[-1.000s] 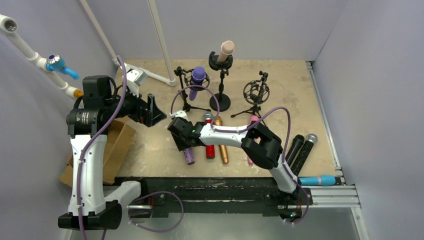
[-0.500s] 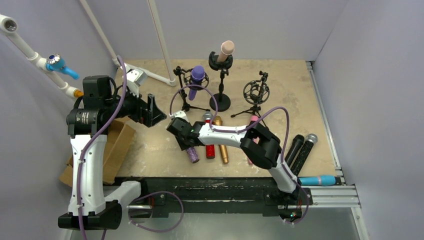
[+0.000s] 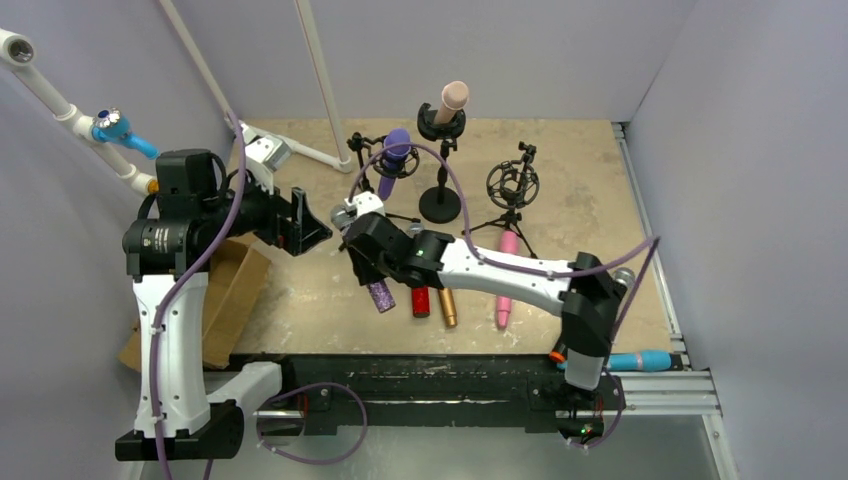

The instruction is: Attach the microphones to the stand

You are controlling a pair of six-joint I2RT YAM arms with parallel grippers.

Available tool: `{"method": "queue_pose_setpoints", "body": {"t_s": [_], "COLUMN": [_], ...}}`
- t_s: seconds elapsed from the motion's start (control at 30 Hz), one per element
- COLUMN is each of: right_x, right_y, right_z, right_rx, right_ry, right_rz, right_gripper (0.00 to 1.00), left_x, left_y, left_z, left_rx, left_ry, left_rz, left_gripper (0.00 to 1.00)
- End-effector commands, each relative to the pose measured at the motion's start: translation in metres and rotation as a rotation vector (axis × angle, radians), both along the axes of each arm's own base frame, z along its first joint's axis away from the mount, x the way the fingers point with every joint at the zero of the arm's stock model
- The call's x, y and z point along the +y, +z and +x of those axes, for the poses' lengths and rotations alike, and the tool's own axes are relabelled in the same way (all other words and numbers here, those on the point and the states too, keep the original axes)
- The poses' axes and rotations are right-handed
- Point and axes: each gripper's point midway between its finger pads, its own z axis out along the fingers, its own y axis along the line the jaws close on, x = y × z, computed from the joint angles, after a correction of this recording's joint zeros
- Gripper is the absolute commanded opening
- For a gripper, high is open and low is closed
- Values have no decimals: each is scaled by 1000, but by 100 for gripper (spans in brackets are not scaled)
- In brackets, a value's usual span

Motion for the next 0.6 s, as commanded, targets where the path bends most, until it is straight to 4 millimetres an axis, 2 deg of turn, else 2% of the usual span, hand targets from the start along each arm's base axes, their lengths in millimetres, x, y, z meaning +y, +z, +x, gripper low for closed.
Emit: {"method": "queue_pose_setpoints", "body": {"t_s": [0.0,0.07,0.2,0.43,0.57], "right_x": [8,1,-14,-55,-58], "right_y": [80,125,200,302,343], "right_z": [-19,-24,-24,-2,-2], "right_rx": [-101,-153,-305,-605,-673], "right_ry": [59,66,61,-85,-107], "right_rz": [225,334,477,638,774], "right_gripper": [0,0,0,0,0], "left_x": [-6,-8,-16,-36,-52], "left_y": [26,34,53,84,89], "left_z": [-10,-14,-26,-53,-68], "left_rx": [-77,-97,-137,-202,-151], "left_ry": [-41,-46,-79,-193,-324], "left_rz": [-27,-42,-87,-199,-319], "left_gripper": [100,100,100,100,100]}}
